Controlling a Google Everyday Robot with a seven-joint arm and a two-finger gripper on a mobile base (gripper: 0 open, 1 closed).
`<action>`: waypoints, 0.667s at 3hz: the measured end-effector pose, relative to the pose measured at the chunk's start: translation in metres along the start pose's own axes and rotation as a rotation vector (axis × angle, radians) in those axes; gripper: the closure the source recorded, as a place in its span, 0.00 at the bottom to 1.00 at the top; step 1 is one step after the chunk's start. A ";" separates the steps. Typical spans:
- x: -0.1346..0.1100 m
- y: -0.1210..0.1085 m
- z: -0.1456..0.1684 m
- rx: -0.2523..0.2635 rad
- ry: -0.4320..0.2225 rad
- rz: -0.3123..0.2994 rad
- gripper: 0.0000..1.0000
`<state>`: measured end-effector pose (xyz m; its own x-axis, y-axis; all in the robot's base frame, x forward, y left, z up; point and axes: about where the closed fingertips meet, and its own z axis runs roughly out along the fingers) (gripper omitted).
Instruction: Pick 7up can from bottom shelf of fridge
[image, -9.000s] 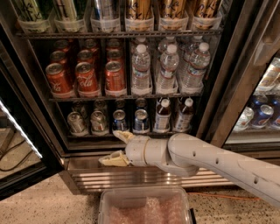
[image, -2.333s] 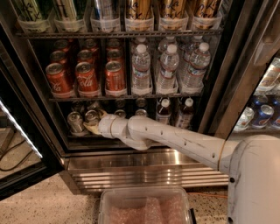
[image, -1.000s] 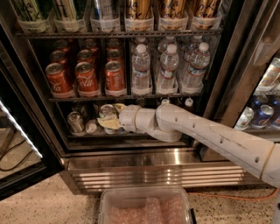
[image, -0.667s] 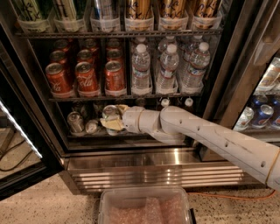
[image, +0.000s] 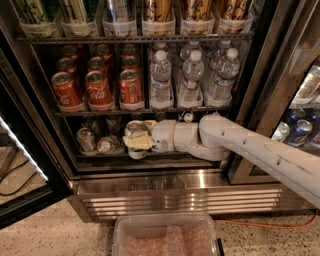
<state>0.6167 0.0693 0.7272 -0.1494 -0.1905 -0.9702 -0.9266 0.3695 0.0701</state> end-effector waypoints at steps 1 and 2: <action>-0.022 0.025 -0.055 -0.075 0.061 0.047 1.00; -0.022 0.027 -0.055 -0.079 0.061 0.046 1.00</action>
Offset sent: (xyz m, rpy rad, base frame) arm -0.0567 -0.0634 0.0524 -0.0425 0.1086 0.0686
